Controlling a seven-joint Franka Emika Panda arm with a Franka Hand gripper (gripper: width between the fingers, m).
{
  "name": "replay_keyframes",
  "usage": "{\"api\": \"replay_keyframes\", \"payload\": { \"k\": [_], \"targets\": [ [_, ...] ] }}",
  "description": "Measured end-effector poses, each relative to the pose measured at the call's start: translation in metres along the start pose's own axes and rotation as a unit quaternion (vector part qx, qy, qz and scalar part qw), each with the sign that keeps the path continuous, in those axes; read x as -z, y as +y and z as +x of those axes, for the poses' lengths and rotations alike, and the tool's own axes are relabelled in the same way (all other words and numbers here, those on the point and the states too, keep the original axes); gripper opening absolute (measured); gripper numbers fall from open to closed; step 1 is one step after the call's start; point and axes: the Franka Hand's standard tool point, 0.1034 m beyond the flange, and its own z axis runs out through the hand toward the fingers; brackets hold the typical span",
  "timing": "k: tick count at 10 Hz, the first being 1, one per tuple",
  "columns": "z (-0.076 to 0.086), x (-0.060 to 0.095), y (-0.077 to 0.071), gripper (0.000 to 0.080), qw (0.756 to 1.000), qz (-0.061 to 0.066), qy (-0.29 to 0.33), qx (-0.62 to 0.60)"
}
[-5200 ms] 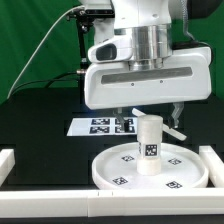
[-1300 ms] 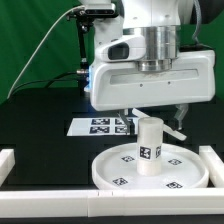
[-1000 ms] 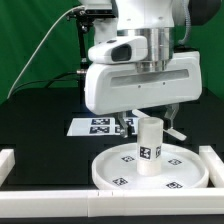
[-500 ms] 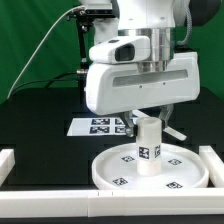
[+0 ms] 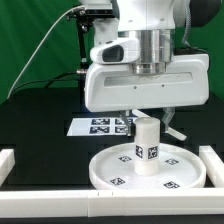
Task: Assemble round table
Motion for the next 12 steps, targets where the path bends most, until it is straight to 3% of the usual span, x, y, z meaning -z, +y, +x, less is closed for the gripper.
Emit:
{"api": "replay_keyframes", "payload": {
  "k": [3, 5, 8, 10, 12],
  "targets": [
    [0.0047, -0.0004, -0.0038, 0.0406, 0.985, -0.002, 0.021, -0.171],
    [0.0035, -0.0006, -0.0036, 0.0406, 0.957, -0.002, 0.023, -0.291],
    [0.0000, -0.0011, -0.0044, 0.0406, 0.885, 0.016, 0.018, -0.465],
    [-0.0018, -0.0007, -0.0043, 0.0407, 0.807, 0.035, 0.013, -0.589],
    [-0.0023, -0.0007, -0.0051, 0.0407, 0.743, 0.044, 0.003, -0.668]
  ]
}}
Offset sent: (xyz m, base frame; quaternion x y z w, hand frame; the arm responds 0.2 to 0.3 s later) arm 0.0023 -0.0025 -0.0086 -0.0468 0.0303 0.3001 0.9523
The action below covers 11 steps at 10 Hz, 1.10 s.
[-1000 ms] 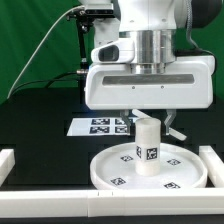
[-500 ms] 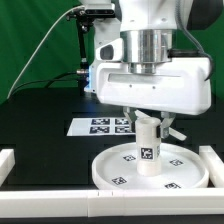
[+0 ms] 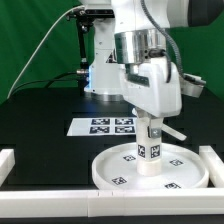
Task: Assemble round table
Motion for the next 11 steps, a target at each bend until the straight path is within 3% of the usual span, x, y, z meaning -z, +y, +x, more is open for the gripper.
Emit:
{"api": "replay_keyframes", "payload": {
  "k": [2, 3, 4, 6, 10, 11],
  "targets": [
    [-0.0001, -0.0009, 0.0005, 0.0407, 1.000, -0.001, 0.000, -0.003],
    [0.0002, -0.0012, 0.0008, 0.0576, 1.000, -0.001, 0.000, 0.021],
    [0.0010, -0.0007, 0.0021, 0.0629, 0.995, -0.013, -0.010, 0.100],
    [-0.0003, 0.0044, -0.0040, 0.0645, 0.959, -0.020, -0.032, 0.281],
    [-0.0005, 0.0030, -0.0030, 0.0649, 0.904, -0.018, -0.033, 0.426],
    [-0.0009, 0.0037, -0.0049, 0.0649, 0.874, -0.017, -0.026, 0.485]
  ]
}}
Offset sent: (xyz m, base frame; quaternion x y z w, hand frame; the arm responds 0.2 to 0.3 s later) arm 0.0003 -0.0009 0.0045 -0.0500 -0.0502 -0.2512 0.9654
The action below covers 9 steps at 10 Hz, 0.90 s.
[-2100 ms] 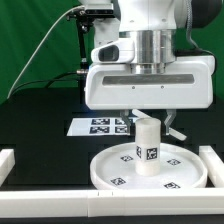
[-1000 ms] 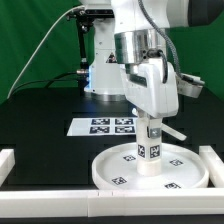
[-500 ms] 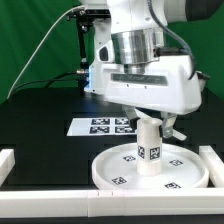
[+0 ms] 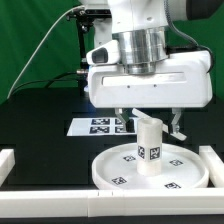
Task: Assemble round table
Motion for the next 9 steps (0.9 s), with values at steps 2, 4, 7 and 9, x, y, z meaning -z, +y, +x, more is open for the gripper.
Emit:
{"api": "replay_keyframes", "payload": {
  "k": [2, 4, 7, 9],
  "targets": [
    [0.001, 0.001, -0.008, 0.0649, 0.984, -0.018, 0.020, 0.174],
    [-0.005, -0.003, -0.014, 0.0649, 0.964, -0.031, 0.024, 0.265],
    [0.002, -0.002, -0.004, 0.0649, 0.939, -0.040, 0.022, 0.341],
    [0.006, 0.001, 0.002, 0.0649, 0.941, -0.041, 0.025, 0.335]
  ]
}}
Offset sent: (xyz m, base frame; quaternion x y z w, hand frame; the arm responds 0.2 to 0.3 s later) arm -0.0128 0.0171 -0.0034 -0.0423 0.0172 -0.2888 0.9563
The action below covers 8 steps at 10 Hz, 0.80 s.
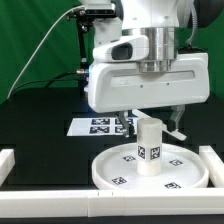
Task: Assemble round table
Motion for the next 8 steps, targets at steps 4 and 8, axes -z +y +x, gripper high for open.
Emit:
{"api": "replay_keyframes", "payload": {
  "k": [4, 8],
  "targets": [
    [-0.0014, -0.0023, -0.0002, 0.0406, 1.000, 0.000, -0.002, -0.013],
    [0.0012, -0.0032, -0.0011, 0.0406, 0.984, 0.000, 0.000, -0.176]
  ]
}}
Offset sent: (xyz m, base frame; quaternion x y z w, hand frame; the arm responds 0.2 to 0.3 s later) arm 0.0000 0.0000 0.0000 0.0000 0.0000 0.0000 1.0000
